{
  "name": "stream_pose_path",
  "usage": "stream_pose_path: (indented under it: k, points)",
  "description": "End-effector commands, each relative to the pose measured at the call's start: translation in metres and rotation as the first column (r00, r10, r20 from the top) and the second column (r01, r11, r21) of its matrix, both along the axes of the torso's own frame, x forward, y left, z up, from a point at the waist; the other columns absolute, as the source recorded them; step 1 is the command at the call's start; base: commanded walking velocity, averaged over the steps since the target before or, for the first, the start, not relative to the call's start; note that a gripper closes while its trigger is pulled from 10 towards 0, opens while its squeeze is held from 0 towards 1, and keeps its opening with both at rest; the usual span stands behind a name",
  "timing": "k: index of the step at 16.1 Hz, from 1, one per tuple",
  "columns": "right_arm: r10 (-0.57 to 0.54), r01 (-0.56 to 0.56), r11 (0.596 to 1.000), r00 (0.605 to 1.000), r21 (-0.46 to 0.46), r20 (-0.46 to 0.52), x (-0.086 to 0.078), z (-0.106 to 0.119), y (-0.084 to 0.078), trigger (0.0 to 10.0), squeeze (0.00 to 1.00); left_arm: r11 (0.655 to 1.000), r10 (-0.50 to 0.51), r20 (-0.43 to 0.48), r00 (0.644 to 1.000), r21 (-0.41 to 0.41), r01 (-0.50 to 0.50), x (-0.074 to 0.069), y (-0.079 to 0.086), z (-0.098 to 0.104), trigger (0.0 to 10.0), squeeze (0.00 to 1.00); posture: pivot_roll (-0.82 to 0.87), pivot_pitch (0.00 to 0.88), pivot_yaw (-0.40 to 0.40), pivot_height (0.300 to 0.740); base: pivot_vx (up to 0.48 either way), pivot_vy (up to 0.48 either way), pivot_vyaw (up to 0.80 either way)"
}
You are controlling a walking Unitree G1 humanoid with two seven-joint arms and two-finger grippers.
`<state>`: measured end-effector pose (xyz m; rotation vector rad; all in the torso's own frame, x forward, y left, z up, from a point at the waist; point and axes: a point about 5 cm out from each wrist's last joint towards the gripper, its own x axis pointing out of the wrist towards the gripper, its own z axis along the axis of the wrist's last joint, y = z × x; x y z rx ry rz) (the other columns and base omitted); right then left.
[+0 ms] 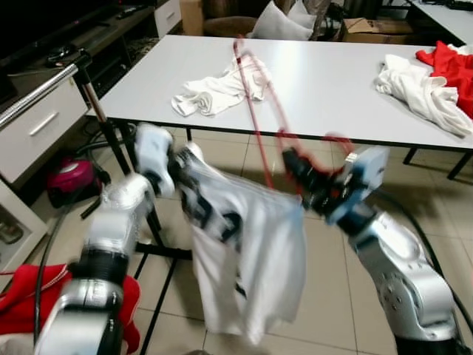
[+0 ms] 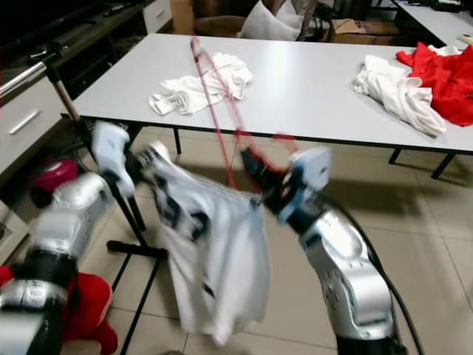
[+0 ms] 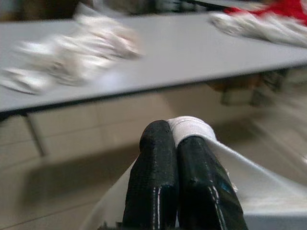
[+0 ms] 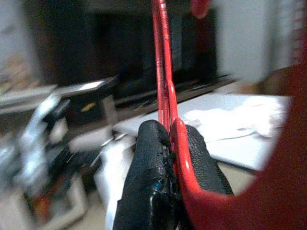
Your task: Hang hanger
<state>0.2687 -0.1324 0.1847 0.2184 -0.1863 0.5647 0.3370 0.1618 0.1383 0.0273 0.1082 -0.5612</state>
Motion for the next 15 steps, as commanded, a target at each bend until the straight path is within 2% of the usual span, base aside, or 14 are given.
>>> stream_pose_path:
  k: [1,2,4,5,6,7,8,9,10,11,13,15]
  points:
    - [-0.091,0.091,0.995,0.996,0.028,-0.011,0.004,-0.001,-0.011,0.0,0.00,0.994,-0.106,0.043,0.993,-0.010,0.107,-0.009,-0.012,0.015,0.0,0.00,-0.14,0.000,0.068,0.740,0.000,0.000,0.00]
    - [-0.102,0.102,0.994,0.995,0.029,-0.019,0.004,-0.004,-0.013,0.0,0.00,0.983,-0.184,0.044,0.982,-0.023,0.185,-0.026,-0.020,0.018,0.0,0.00,-0.13,0.000,0.056,0.740,0.000,0.000,0.00]
    - [-0.108,0.108,0.994,0.994,0.024,-0.024,0.005,-0.006,-0.014,0.0,0.00,0.966,-0.252,0.047,0.966,-0.036,0.254,-0.040,-0.026,0.022,0.0,0.00,-0.13,0.000,0.053,0.740,0.000,0.000,0.00]
    - [-0.159,0.160,0.984,0.987,0.072,-0.019,0.011,-0.003,-0.021,0.0,0.00,0.967,-0.251,0.049,0.967,-0.028,0.253,-0.051,-0.030,0.025,0.0,0.00,-0.10,0.000,0.041,0.740,0.000,0.000,0.00]
    - [-0.173,0.174,0.982,0.985,0.076,-0.019,0.012,-0.002,-0.021,0.0,0.00,0.978,-0.205,0.043,0.978,-0.030,0.207,-0.051,-0.027,0.024,0.0,0.00,-0.10,0.000,0.041,0.740,0.000,0.000,0.00]
    - [-0.192,0.193,0.981,0.981,0.035,-0.037,0.014,-0.006,-0.020,0.0,0.00,1.000,-0.004,0.041,0.999,-0.015,0.005,-0.043,-0.013,0.017,0.0,0.00,-0.09,0.000,0.026,0.740,0.000,0.000,0.00]
    - [-0.203,0.203,0.979,0.977,-0.005,-0.072,0.013,-0.014,-0.017,4.9,0.00,0.990,0.142,0.047,0.989,-0.023,-0.141,-0.038,-0.003,0.014,6.0,0.00,-0.09,0.000,0.022,0.740,0.000,0.000,0.00]
    - [-0.212,0.209,0.977,0.971,-0.034,-0.112,0.010,-0.023,-0.014,10.0,0.00,0.965,0.262,0.040,0.964,-0.042,-0.261,-0.037,0.006,0.012,10.0,0.00,-0.09,0.000,0.015,0.740,0.000,0.000,0.00]
    - [-0.209,0.199,0.977,0.961,-0.071,-0.180,0.006,-0.035,-0.009,10.0,0.00,0.939,0.343,0.010,0.939,-0.048,-0.342,-0.038,0.012,0.008,10.0,0.00,-0.09,0.000,0.005,0.740,0.000,0.000,0.00]
    - [-0.216,0.193,0.974,0.949,-0.121,-0.230,0.002,-0.045,-0.005,10.0,0.00,0.932,0.362,-0.011,0.932,-0.021,-0.362,-0.042,0.014,0.004,10.0,0.00,-0.09,0.000,0.009,0.740,0.000,0.000,0.00]
    - [-0.240,0.211,0.969,0.930,-0.132,-0.279,-0.003,-0.053,-0.003,10.0,0.00,0.938,0.346,0.019,0.938,0.005,-0.347,-0.047,0.012,0.007,10.0,0.00,-0.09,0.000,0.012,0.740,0.000,0.000,0.00]
    - [-0.299,0.257,0.953,0.889,-0.163,-0.347,-0.005,-0.063,-0.007,10.0,0.00,0.941,0.335,0.066,0.940,0.028,-0.338,-0.048,0.008,0.011,10.0,0.00,-0.09,0.000,0.006,0.740,0.000,-0.124,0.00]
